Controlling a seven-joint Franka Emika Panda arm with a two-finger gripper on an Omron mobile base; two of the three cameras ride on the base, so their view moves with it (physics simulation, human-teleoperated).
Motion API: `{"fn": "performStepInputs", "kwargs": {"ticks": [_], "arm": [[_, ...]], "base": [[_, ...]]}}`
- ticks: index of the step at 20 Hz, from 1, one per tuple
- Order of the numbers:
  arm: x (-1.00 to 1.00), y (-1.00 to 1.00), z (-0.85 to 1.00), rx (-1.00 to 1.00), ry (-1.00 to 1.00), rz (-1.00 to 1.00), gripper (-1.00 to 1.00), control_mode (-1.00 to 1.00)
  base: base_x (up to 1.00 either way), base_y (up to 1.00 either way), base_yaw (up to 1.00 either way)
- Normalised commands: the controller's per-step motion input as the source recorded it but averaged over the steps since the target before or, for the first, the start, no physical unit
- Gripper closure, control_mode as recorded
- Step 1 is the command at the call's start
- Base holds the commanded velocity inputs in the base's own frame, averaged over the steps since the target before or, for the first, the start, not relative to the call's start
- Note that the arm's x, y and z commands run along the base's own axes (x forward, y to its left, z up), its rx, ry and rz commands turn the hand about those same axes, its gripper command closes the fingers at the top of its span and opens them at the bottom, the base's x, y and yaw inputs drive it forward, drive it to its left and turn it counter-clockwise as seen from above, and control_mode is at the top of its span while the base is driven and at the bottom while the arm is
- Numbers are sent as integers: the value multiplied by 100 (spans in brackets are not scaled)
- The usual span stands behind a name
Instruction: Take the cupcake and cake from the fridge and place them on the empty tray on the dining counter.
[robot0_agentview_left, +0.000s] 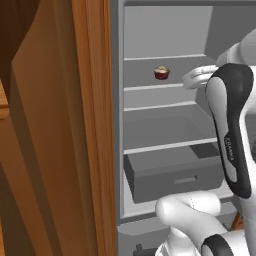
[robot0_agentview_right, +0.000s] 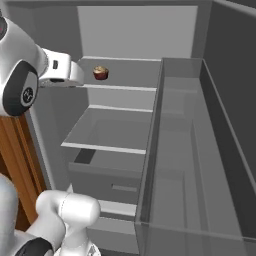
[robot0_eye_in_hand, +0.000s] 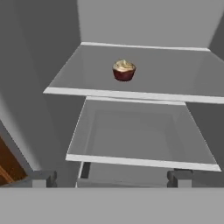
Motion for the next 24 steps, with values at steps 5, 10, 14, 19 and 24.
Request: {"fn": "performStepInputs", "kwargs": {"ticks": [5,10,14,19,24], "arm": [[76,3,0,0,1,0,-100,-100],[66,0,0,0,1,0,-100,-100],[70,0,0,0,3,0,-100,-100],[70,0,-2,0,4,0,-100,-100],[67,0,-2,0,7,0,-100,-100]], "base": [[0,0,0],[0,0,0],[0,0,0],[0,0,0],[0,0,0]]}}
